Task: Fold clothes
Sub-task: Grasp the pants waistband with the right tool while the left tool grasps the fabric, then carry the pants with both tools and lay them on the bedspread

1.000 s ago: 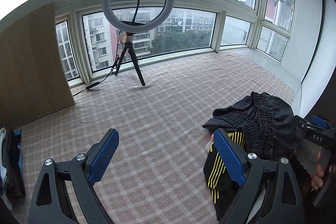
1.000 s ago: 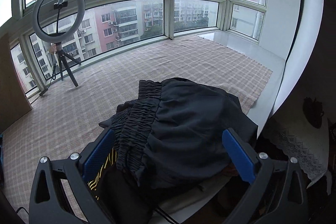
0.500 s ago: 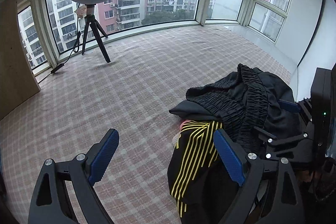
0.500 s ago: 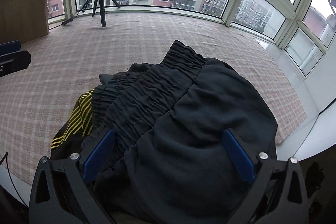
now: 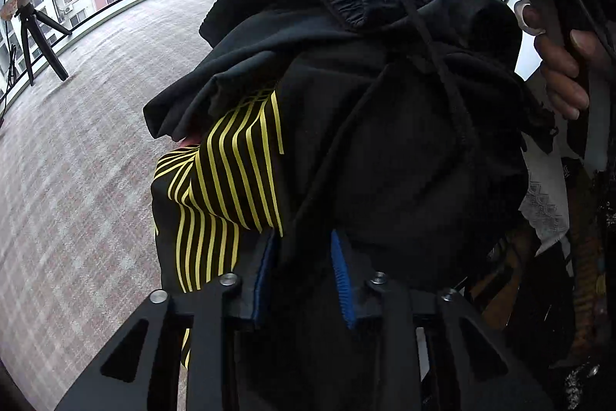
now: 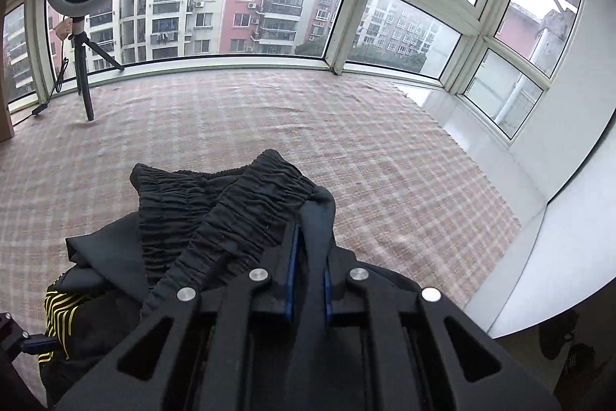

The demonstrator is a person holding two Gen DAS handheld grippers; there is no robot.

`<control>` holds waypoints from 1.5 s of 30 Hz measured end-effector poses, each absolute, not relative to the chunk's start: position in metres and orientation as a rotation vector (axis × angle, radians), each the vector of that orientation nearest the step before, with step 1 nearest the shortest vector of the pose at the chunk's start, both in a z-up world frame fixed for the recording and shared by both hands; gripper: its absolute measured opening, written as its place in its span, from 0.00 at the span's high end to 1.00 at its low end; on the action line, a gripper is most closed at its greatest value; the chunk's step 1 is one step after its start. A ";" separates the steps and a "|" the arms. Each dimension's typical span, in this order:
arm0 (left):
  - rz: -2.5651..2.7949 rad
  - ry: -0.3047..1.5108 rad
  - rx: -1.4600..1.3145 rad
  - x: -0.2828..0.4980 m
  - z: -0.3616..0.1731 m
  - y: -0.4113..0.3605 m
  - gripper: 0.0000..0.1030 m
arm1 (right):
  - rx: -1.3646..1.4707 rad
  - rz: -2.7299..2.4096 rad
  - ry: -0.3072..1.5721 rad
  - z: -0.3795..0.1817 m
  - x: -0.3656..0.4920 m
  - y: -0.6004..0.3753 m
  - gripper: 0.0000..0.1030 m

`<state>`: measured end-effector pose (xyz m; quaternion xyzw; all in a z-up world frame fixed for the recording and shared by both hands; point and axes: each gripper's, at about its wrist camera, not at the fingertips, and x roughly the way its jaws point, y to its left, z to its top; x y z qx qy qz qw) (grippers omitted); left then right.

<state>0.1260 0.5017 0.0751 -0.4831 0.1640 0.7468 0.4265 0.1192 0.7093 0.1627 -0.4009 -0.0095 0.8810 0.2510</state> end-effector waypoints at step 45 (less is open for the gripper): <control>2.781 -0.063 -1.262 0.121 0.201 -0.066 0.99 | -1.833 2.856 0.044 0.024 -0.093 0.236 0.34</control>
